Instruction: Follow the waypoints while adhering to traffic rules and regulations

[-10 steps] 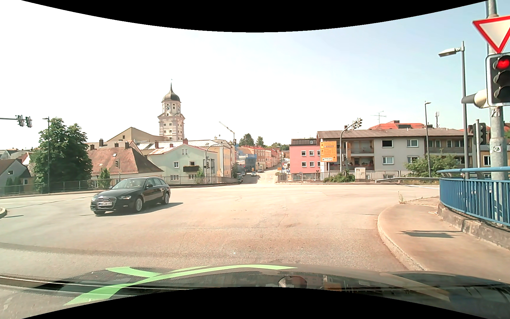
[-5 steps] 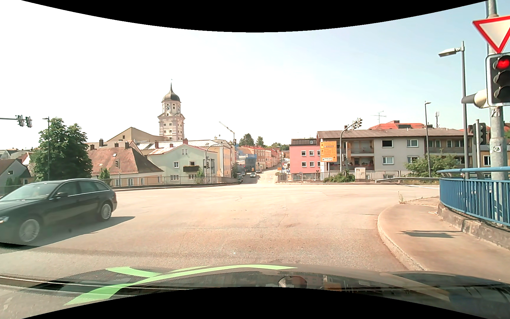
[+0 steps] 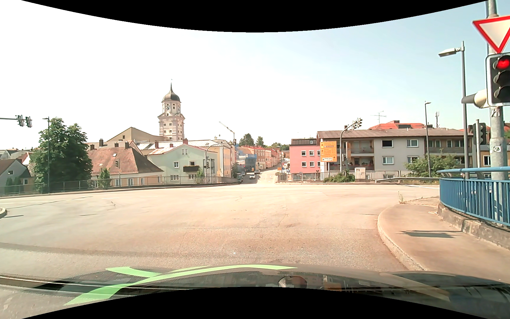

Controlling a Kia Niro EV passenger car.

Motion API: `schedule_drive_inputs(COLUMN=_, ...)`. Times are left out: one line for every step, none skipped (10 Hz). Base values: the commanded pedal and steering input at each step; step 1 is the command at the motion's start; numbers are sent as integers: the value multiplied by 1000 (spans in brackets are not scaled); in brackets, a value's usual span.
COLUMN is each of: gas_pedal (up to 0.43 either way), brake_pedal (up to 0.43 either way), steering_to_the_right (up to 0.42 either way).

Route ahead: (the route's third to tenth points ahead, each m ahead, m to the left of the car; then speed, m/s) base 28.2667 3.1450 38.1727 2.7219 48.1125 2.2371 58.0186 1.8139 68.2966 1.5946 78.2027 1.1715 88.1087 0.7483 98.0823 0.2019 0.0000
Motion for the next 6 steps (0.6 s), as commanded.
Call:
schedule_drive_inputs(gas_pedal=0, brake_pedal=293, steering_to_the_right=-8)
schedule_drive_inputs(gas_pedal=0, brake_pedal=293, steering_to_the_right=-8)
schedule_drive_inputs(gas_pedal=0, brake_pedal=293, steering_to_the_right=-8)
schedule_drive_inputs(gas_pedal=0, brake_pedal=293, steering_to_the_right=-8)
schedule_drive_inputs(gas_pedal=0, brake_pedal=293, steering_to_the_right=-8)
schedule_drive_inputs(gas_pedal=0, brake_pedal=299, steering_to_the_right=-8)
